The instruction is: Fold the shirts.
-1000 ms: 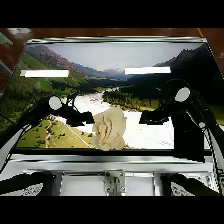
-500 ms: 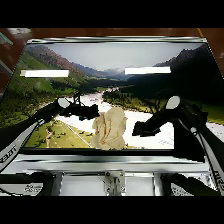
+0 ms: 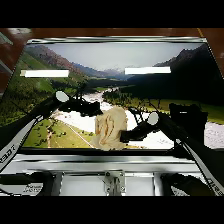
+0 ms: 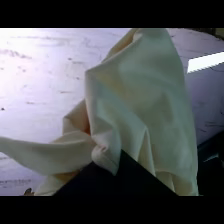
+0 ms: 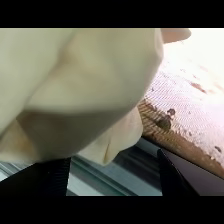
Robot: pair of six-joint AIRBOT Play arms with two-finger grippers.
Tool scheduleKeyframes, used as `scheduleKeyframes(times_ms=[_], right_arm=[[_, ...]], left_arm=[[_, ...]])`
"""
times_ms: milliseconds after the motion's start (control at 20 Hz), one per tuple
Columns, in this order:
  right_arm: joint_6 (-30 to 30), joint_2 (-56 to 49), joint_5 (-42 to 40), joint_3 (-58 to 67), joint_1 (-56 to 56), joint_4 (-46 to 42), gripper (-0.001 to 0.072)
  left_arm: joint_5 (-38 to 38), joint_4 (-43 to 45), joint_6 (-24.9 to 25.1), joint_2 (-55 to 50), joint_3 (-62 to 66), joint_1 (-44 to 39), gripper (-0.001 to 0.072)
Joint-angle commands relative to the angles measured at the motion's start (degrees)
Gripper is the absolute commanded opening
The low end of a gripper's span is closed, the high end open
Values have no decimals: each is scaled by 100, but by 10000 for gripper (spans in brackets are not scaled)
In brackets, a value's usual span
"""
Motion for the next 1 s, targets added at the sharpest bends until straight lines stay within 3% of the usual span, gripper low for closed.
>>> scheduleKeyframes(times_ms=[0, 250, 350, 450, 500, 550, 750, 950], right_arm=[[-15, -219, -387, -33, 72, 201, 659], [-680, -710, -243, -33, 76, 1259, 636], [-675, -780, -225, -33, 76, 1246, 421], [-678, -802, -354, -33, 76, 1261, 304], [-678, -800, -398, -31, 76, 1276, 152], [-682, -800, -398, -31, 72, 1307, 75], [-693, -527, -208, 210, 70, 970, 71], [28, 507, 129, 1102, -24, -1178, 71]], left_arm=[[-179, -4, 42, 33, 33, -2, 40], [-181, -4, 39, 33, 33, 0, 40], [-173, -4, 42, 33, 33, 7, 40], [-173, -4, 44, 33, 33, 7, 40], [-173, -2, 44, 33, 35, 7, 40], [-170, -2, 46, 33, 37, 13, 39], [57, 162, 260, 293, 181, 66, 37], [85, 756, 151, 1248, 833, 398, 37]])
